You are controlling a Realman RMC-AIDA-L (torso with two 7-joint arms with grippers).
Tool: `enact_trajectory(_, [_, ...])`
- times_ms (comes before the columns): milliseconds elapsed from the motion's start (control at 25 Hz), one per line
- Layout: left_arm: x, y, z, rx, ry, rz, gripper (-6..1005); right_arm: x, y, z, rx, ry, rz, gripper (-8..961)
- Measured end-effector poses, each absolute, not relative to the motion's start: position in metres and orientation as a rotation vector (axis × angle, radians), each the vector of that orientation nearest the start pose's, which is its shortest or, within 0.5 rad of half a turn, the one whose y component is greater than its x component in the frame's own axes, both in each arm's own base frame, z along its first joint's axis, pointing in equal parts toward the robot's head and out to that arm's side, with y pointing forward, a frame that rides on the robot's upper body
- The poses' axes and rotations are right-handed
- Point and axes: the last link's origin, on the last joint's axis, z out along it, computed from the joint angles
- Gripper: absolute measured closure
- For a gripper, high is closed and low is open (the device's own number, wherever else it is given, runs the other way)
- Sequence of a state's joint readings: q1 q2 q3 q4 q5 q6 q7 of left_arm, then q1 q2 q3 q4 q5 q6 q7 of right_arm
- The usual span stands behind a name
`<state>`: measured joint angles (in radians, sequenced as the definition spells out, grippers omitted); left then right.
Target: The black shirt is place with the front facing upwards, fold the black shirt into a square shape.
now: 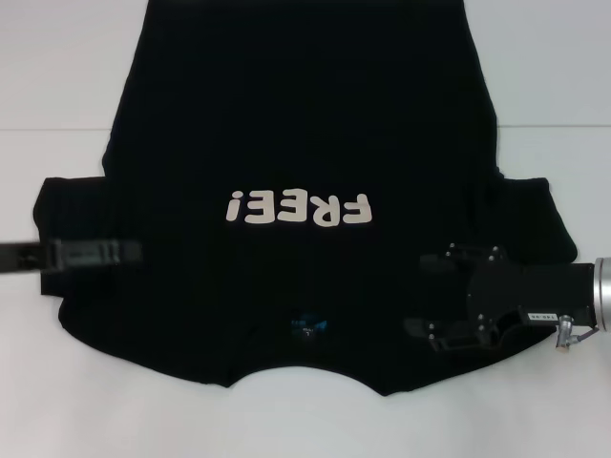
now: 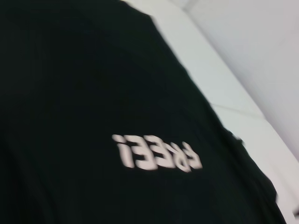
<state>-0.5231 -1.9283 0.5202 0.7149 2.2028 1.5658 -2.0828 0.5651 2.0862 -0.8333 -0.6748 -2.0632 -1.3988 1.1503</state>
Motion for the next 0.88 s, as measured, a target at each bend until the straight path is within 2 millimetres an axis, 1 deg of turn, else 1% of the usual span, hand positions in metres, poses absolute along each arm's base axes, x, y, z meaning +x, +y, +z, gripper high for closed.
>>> enact_trajectory(120, [-0.321,0.347,0.096,-2.180,-1.658,-0.589,99,0.259,0.346,-0.022,-2.805,0.197,0.383,42])
enact_trajectory(160, [-0.325,0.351,0.102,-2.093,-1.721,-0.601,99,0.259,0.346,-0.022,-2.804,0.197,0.382,42])
enact_trajectory(280, [-0.333,0.357,0.108,-1.967,-1.786,-0.618,100,0.258,0.347,-0.021,-2.800,0.191,0.378,42])
enact_trajectory(360, [-0.339,0.361,0.112,-1.889,-1.797,-0.622,101,0.258,0.348,-0.020,-2.800,0.185,0.379,41])
enact_trajectory(440, [-0.343,0.363,0.111,-1.851,-1.797,-0.610,102,0.257,0.348,-0.020,-2.801,0.183,0.379,41])
enact_trajectory(640, [-0.353,0.369,0.102,-1.794,-1.805,-0.492,104,0.257,0.348,-0.019,-2.798,0.178,0.380,41])
enact_trajectory(880, [-0.359,0.374,0.096,-1.748,-1.779,-0.472,104,0.256,0.349,-0.020,-2.797,0.176,0.382,42])
